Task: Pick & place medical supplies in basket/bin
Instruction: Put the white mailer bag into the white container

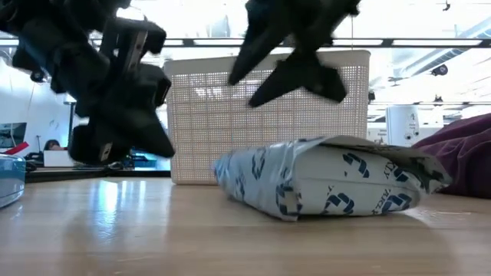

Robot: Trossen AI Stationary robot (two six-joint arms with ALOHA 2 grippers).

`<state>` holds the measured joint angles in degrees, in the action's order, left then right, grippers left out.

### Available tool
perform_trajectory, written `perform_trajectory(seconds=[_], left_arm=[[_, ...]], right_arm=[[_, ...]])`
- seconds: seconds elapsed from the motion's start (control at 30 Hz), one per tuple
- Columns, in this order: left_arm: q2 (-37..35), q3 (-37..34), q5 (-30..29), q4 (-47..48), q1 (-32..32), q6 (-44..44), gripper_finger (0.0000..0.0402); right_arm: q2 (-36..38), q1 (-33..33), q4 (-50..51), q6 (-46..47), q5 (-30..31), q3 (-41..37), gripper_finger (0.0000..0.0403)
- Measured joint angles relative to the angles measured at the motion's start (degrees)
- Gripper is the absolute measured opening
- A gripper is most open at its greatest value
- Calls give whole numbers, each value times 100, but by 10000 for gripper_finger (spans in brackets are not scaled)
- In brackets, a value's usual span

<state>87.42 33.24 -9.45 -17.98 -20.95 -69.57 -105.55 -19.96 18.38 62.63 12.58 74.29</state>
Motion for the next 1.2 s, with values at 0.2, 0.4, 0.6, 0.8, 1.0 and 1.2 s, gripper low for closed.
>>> perform_trajectory(seconds=[0.2,0.4,0.6,0.8,1.0,1.2], left_arm=[[-14,389,104,-19,0,70,1],[459,941,413,-46,13,455,1],[766,1078,588,5,13,462,1],[1245,1303,709,-100,109,446,1],[1661,1529,1062,-65,180,433,1],[1680,1389,1185,-13,249,287,1]], right_arm=[[422,-273,1599,757,179,-172,174],[513,-377,1510,2407,173,-1159,167],[506,-322,1500,2556,269,-1561,139],[341,-234,892,2757,77,-2006,121],[279,-234,531,2496,95,-1900,128],[264,-226,290,1788,24,-1413,138]])
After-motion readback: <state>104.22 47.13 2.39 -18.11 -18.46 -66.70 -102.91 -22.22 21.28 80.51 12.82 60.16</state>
